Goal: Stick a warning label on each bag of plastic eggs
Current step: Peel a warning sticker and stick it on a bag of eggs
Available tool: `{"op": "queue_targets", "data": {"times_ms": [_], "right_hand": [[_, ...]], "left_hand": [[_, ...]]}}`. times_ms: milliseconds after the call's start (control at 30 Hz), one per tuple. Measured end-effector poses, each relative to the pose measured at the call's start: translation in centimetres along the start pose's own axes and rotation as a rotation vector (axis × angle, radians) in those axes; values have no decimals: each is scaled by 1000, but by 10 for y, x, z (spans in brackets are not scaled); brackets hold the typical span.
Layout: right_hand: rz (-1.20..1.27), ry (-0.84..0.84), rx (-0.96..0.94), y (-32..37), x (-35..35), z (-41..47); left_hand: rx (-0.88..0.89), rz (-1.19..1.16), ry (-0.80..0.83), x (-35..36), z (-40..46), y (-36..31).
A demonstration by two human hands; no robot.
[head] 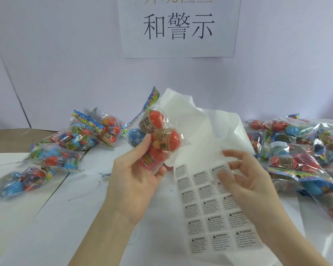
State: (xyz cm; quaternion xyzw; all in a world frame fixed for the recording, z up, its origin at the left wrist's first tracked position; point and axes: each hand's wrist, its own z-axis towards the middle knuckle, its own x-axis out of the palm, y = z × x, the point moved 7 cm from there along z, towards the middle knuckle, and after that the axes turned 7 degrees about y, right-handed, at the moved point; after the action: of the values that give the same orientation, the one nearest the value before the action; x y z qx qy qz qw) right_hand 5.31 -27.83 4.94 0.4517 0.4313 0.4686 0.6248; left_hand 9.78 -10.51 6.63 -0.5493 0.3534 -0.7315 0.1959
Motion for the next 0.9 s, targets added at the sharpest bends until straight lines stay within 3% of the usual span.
{"op": "queue_targets", "data": {"times_ms": [300,667,900], "right_hand": [[91,-9,-150,14,-3,-3],[291,36,-171,22,-2,-4],[281,40,-236,30,-5,-6]], "left_hand": [[-21,49,131,12,-2,6],[-54,4,28,5,1,12],[-55,7,0,3,1,12]]}}
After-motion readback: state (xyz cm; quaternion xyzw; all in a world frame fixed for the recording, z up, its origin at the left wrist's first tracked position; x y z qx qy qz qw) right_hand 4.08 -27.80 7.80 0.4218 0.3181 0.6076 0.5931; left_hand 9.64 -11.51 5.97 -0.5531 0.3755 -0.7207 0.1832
